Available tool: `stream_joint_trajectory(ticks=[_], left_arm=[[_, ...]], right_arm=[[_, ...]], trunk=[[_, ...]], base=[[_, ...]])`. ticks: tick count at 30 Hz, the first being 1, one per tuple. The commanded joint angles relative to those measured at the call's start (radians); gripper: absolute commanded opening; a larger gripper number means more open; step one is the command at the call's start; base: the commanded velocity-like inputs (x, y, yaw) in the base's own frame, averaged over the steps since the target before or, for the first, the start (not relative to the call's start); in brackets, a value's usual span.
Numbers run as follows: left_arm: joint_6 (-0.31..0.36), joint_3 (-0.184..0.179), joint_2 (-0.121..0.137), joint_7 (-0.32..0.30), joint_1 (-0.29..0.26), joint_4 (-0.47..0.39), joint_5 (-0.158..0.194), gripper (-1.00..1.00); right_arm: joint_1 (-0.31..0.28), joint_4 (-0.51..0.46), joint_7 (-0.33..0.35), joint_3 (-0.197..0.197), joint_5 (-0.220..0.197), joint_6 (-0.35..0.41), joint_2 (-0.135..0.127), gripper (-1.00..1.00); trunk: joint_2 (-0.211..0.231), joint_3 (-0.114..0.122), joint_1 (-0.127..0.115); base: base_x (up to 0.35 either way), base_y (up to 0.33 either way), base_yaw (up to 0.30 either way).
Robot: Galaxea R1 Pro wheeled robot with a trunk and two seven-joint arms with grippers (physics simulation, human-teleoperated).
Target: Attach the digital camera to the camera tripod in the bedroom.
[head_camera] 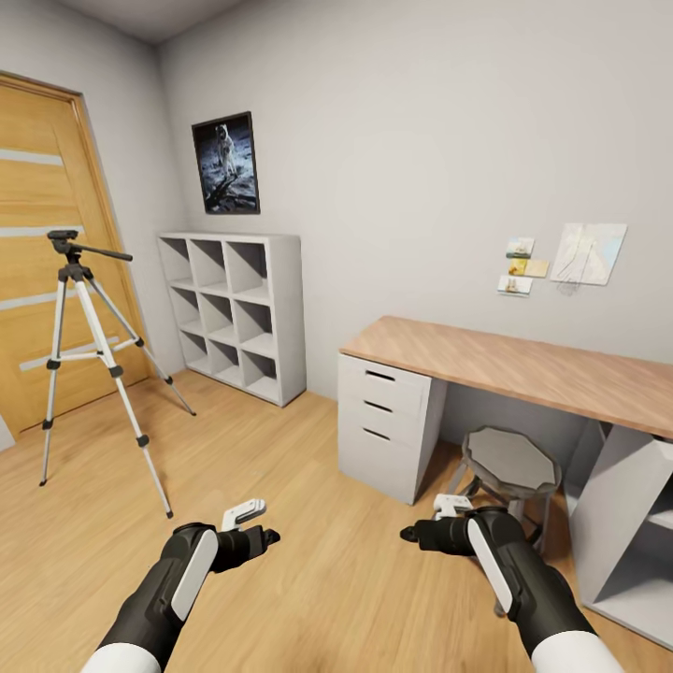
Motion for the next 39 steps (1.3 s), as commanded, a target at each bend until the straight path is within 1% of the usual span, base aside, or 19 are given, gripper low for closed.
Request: stream_joint_trajectory(ticks=[1,14,25,26,34,35,36,39], left_arm=[[0.005,0.003,-0.001,0.005,-0.001,-0.001,0.008,1.00],[0.004,-0.004,-0.002,0.006,-0.001,-0.001,0.007,1.00],[-0.002,-0.003,-0.002,0.006,-0.001,0.001,0.006,1.00],[-0.029,-0.003,-0.002,0.006,-0.001,0.002,0.007,1.00],[-0.051,-0.005,0.000,0.007,-0.001,0.018,0.006,1.00],[-0.093,-0.007,0.001,0.008,-0.001,0.050,0.004,1.00],[-0.107,-0.007,0.001,0.008,-0.001,0.062,0.004,1.00],[-0.117,-0.008,0.001,0.010,-0.001,0.070,0.001,1.00]], right_arm=[[-0.001,0.000,-0.006,0.003,-0.007,0.003,0.001,1.00],[-0.001,0.005,-0.002,0.000,-0.007,0.001,-0.003,1.00],[-0.001,0.006,-0.002,0.001,-0.007,0.001,-0.001,1.00],[-0.001,0.007,-0.003,0.001,-0.008,0.001,0.000,1.00],[-0.001,0.005,-0.003,0.001,-0.006,-0.001,0.000,1.00],[-0.001,0.005,-0.003,0.000,-0.006,-0.001,-0.001,1.00],[-0.001,0.005,-0.003,0.000,-0.005,-0.001,-0.002,1.00],[-0.001,0.005,-0.003,0.000,-0.005,-0.001,-0.002,1.00]], trunk=[[-0.008,-0.004,0.004],[-0.099,-0.045,0.054],[-0.176,-0.080,0.096],[-0.183,-0.083,0.100],[-0.239,-0.108,0.130],[-0.246,-0.111,0.134],[-0.253,-0.114,0.138],[-0.274,-0.123,0.150]], base=[[0.000,0.000,0.000],[0.000,0.000,0.000],[0.000,0.000,0.000],[0.000,0.000,0.000],[0.000,0.000,0.000],[0.000,0.000,0.000],[0.000,0.000,0.000],[0.000,0.000,0.000]])
